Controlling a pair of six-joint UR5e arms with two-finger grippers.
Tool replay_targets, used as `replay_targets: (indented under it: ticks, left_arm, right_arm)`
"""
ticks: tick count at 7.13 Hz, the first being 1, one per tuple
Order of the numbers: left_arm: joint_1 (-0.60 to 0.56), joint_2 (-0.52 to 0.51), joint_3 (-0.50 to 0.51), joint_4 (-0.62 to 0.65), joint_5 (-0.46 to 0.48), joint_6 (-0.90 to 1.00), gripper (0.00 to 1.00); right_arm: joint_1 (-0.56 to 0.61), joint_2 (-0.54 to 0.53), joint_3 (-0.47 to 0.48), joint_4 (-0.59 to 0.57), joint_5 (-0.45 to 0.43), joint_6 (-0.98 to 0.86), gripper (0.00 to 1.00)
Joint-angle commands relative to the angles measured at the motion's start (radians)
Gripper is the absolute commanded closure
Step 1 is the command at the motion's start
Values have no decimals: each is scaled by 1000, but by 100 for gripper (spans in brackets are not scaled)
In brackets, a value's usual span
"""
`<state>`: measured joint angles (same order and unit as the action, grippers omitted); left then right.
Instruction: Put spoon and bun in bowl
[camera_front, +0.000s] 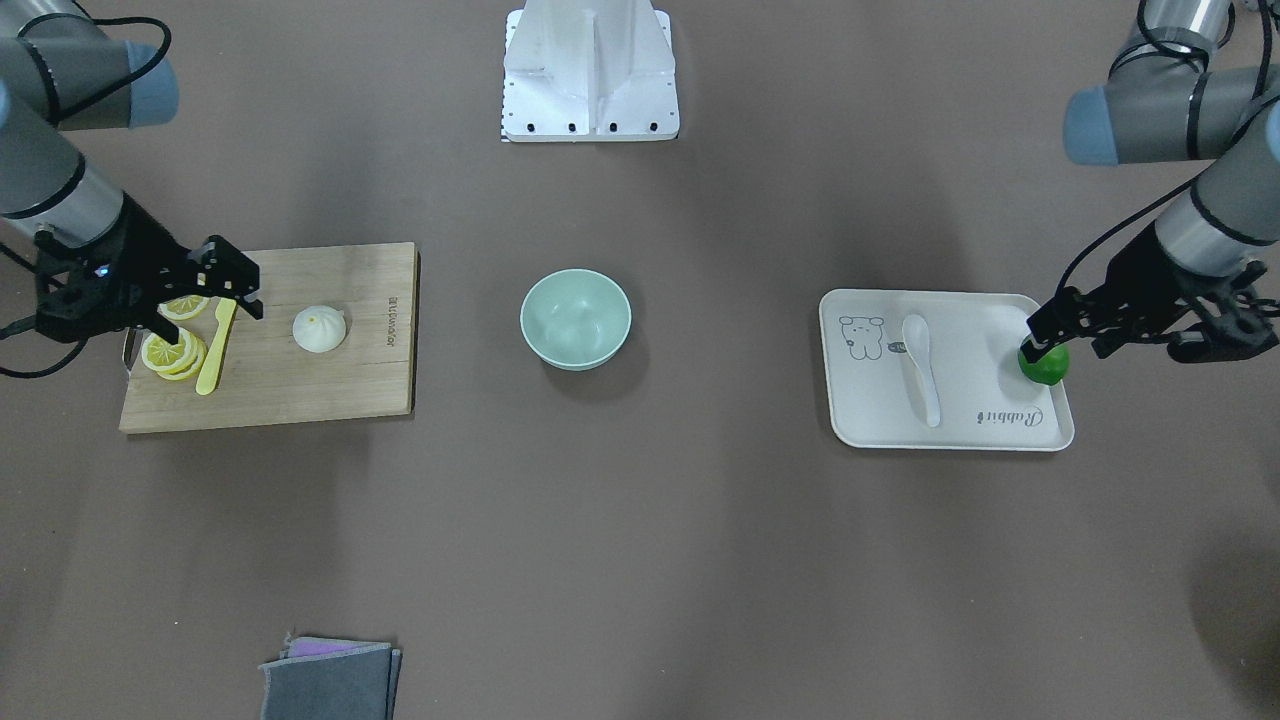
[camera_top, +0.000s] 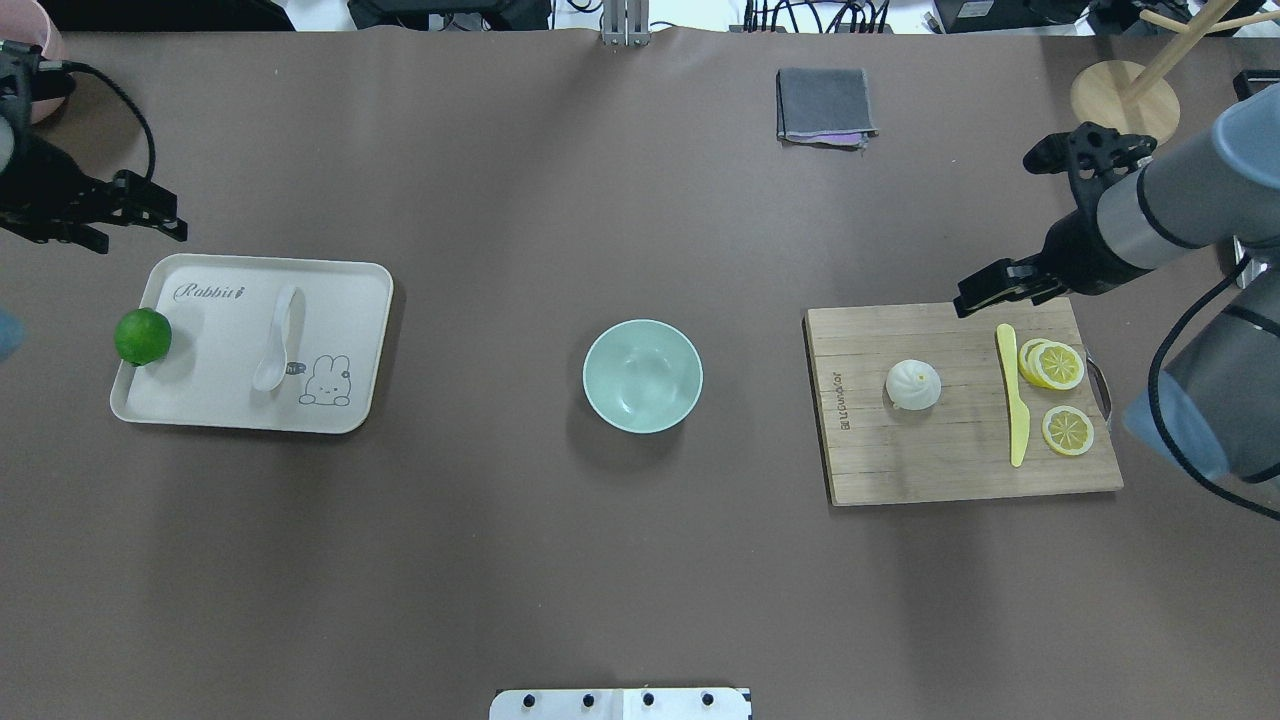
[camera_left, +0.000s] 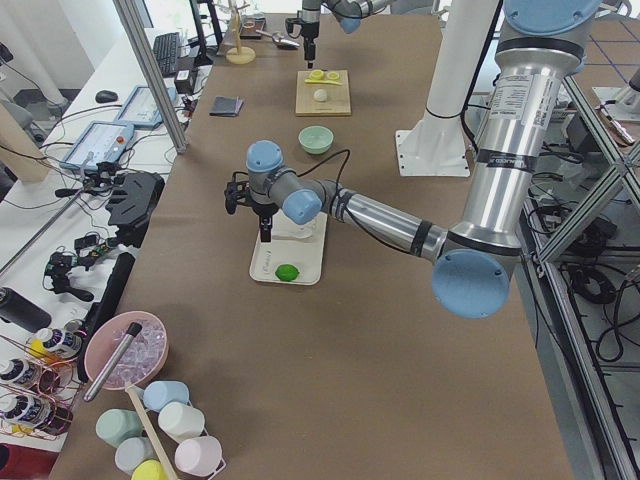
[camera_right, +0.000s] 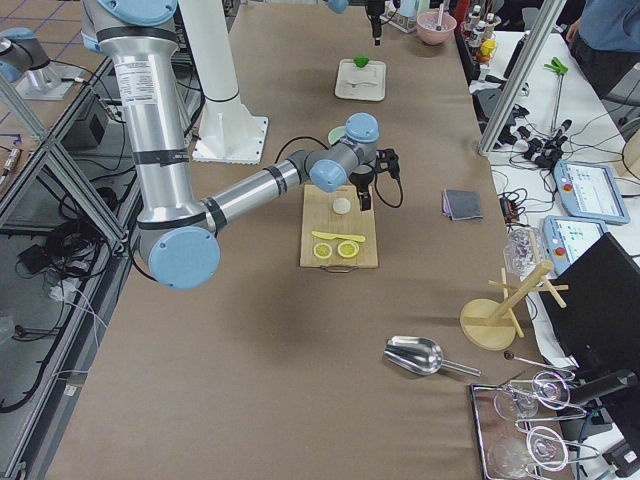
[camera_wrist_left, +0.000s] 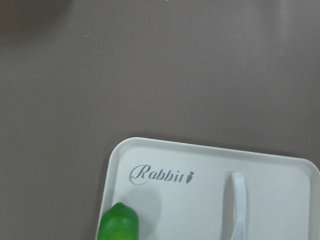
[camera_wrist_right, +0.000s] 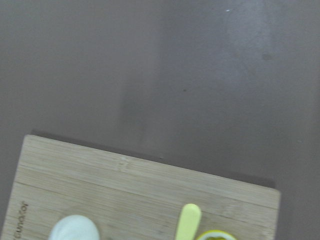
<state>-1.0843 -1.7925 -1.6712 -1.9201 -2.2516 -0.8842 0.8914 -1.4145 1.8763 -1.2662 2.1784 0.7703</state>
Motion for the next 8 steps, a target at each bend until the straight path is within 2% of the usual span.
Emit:
replay_targets:
  ticks: [1, 4, 6, 7, 8]
  left_arm:
    - [58, -97, 118, -7, 6, -15, 9]
    - [118, -125, 175, -10, 7, -13, 15]
    - [188, -123, 185, -11, 58, -16, 20]
    - [205, -125, 195, -13, 63, -15, 23]
    - [210, -123, 200, -13, 66, -15, 27]
  right_arm:
    - [-139, 8, 20, 1, -110, 102, 1]
    - [-197, 23, 3, -1, -152, 110, 3]
    - [-201, 26, -25, 1, -152, 109, 3]
    - [-203, 32, -35, -1, -152, 109, 8]
    - [-203, 32, -37, -2, -153, 109, 17]
